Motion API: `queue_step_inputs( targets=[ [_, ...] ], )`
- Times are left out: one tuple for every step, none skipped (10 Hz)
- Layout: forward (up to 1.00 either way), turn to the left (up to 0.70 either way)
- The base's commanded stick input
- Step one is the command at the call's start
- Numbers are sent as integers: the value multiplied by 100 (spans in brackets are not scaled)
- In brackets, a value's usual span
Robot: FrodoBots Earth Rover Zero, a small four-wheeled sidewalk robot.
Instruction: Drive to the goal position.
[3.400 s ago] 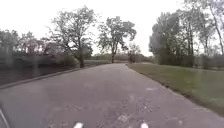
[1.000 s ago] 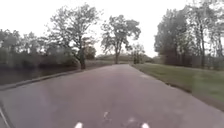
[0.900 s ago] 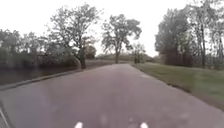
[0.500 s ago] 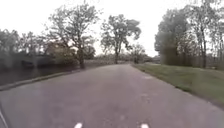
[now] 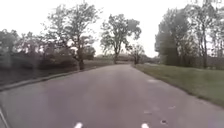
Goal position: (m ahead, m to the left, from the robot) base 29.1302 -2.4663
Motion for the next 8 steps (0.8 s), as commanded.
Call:
queue_step_inputs(
  targets=[
    [100, 0],
    [100, 0],
    [100, 0],
    [100, 0],
    [100, 0],
    [100, 0],
    [100, 0],
    [100, 0]
  ],
)
